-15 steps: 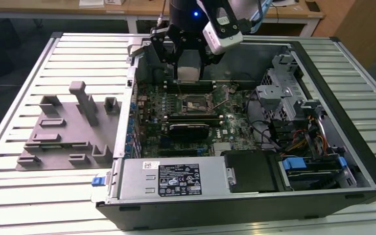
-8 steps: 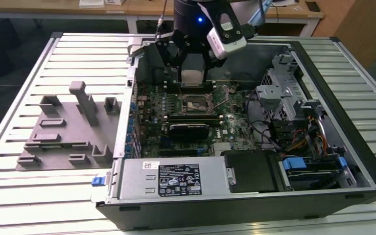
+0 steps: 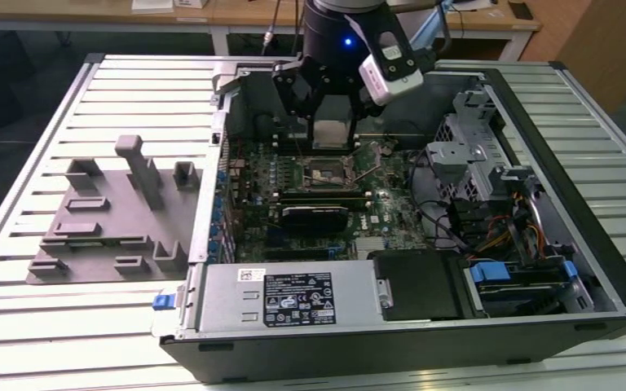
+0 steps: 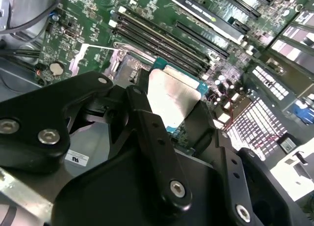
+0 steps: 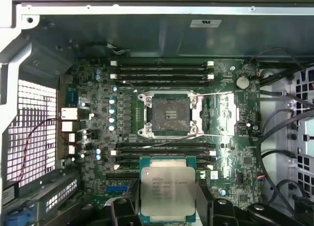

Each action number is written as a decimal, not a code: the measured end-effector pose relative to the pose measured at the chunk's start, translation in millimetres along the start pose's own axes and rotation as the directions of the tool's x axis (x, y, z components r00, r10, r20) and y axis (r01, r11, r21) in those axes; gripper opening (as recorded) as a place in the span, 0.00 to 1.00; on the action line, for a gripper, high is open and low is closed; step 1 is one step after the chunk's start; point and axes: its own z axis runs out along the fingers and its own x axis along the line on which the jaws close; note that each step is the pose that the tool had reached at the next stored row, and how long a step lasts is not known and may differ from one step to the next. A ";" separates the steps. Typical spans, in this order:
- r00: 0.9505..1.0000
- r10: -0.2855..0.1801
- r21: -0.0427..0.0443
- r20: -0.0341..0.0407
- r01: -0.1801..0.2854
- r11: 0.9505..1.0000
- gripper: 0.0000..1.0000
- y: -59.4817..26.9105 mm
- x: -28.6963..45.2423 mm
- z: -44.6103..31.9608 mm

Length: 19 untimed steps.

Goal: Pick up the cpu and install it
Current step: 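Pick up the cpu and move it towards the insertion slot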

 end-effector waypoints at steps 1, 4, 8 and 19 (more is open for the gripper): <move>1.000 0.000 0.000 0.000 0.000 1.000 0.54 0.6 -0.2 0.4; 1.000 0.000 0.000 0.000 0.000 1.000 0.54 2.1 -0.4 0.9; 1.000 0.000 0.000 0.000 0.000 1.000 0.54 3.8 -0.3 1.2; 1.000 0.000 0.000 0.000 0.000 1.000 0.54 23.6 0.3 9.9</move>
